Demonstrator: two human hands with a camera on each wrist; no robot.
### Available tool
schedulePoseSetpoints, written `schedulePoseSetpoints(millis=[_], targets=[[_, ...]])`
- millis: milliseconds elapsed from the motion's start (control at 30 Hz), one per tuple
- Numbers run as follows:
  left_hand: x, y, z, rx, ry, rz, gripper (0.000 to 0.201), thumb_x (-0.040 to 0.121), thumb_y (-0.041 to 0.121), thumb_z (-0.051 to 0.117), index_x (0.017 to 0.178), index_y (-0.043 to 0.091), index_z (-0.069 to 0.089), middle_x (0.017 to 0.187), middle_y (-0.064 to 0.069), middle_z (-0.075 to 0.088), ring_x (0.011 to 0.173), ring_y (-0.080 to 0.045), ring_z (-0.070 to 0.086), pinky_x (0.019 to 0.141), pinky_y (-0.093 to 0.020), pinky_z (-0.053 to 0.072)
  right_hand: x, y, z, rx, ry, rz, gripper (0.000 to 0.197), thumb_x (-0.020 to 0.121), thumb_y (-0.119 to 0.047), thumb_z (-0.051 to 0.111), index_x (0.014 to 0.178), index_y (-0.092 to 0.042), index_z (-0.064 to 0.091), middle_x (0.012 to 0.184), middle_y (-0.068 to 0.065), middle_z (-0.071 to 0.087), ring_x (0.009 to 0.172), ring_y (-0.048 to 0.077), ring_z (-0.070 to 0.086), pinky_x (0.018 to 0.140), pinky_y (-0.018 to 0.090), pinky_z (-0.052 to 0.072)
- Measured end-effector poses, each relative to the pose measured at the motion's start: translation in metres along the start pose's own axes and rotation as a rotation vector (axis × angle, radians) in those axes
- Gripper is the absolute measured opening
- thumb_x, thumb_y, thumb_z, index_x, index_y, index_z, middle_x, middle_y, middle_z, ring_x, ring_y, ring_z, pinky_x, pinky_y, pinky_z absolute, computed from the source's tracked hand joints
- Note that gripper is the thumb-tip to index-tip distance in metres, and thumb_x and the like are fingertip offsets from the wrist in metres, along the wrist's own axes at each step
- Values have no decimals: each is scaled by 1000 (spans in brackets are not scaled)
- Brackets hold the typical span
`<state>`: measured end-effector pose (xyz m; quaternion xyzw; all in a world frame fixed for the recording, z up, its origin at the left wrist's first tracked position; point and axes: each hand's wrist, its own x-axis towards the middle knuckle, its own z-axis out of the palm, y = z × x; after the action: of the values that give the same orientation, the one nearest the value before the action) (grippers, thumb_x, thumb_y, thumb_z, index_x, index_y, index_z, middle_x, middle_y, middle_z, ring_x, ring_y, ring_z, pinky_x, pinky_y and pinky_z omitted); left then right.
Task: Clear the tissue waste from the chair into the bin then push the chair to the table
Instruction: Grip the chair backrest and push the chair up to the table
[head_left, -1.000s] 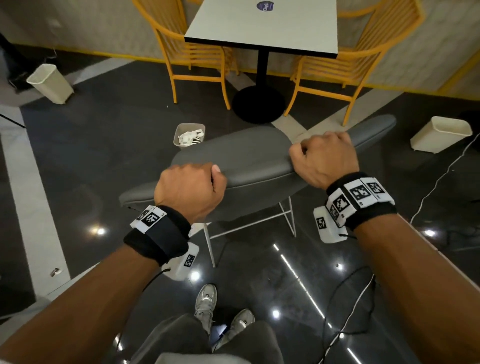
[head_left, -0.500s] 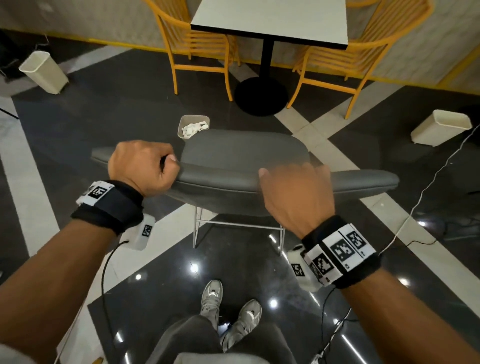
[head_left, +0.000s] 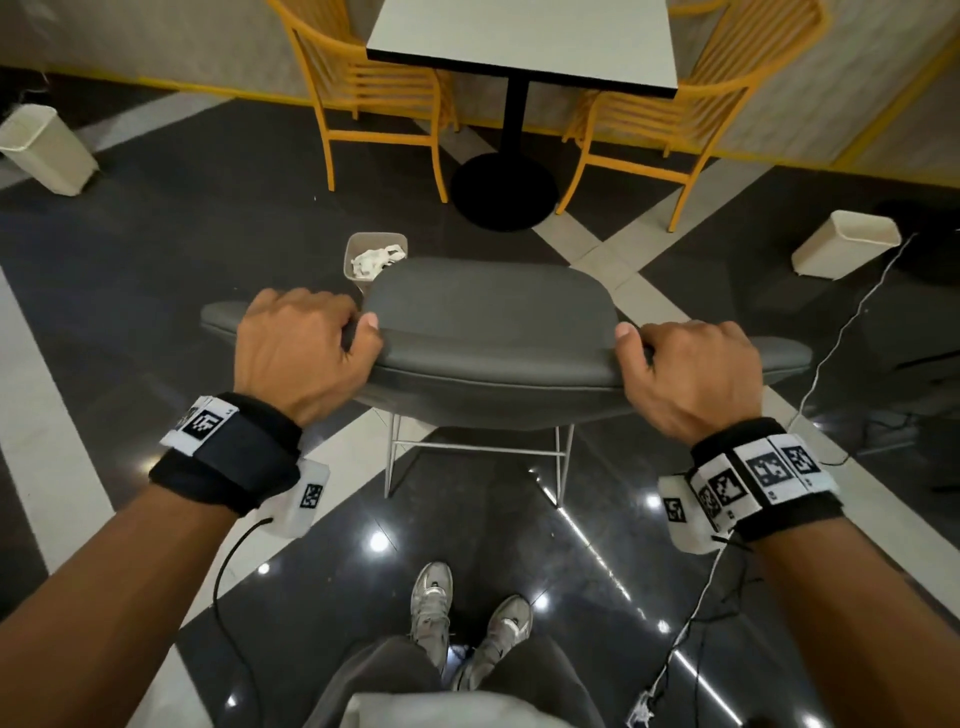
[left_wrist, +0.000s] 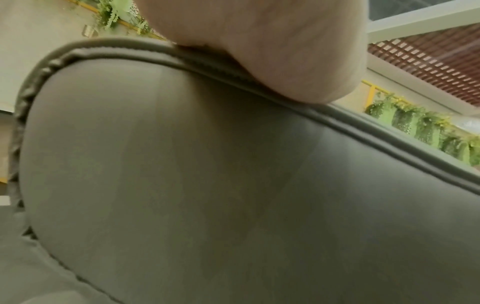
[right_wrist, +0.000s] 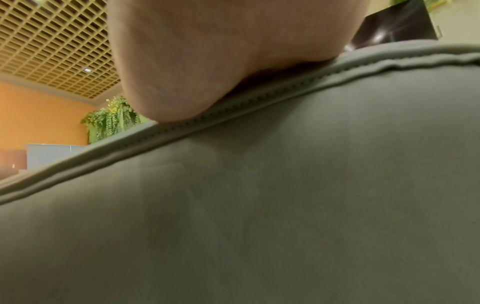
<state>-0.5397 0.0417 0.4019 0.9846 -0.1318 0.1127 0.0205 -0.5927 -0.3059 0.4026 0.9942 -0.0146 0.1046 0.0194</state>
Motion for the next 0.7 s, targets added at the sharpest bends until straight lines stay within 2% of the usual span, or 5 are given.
schedulePoseSetpoints(millis=[167,300,433,567,700], targets=[[10,1,1,-22,18,0,35,82,33,38,61,10,56,56,-8,54,55,-31,50,57,-34,31,5,0,2,-30,21,43,61,99,-46,28,56,-15,59,51,4,54,51,26,51,72,38,45],[20,1,1,-41,30,11,33,77,29,40,59,9,58,53,-7,52,51,-30,49,57,-29,23,15,3,4,-8,30,48,53,96,-42,33,55,-17,56,51,1,52,48,23,47,67,35,42],[36,0,7,-46,20,1,32,76,29,40,59,10,59,52,-5,52,53,-28,48,57,-30,26,29,5,6,10,59,68,48,94,-40,36,55,-17,52,51,0,51,48,23,44,63,33,37],[55,-8,11,-65,54,-18,31,75,28,41,58,10,59,51,-6,51,52,-23,37,57,-29,24,46,0,9,28,57,70,48,93,-39,36,52,-18,48,48,-1,47,45,21,43,61,31,36],[77,-12,15,-87,52,-10,34,75,28,39,59,8,61,52,-8,53,50,-30,47,55,-33,34,68,-2,12,30,37,90,48,92,-40,33,52,-18,48,47,-1,47,46,22,44,60,31,38]])
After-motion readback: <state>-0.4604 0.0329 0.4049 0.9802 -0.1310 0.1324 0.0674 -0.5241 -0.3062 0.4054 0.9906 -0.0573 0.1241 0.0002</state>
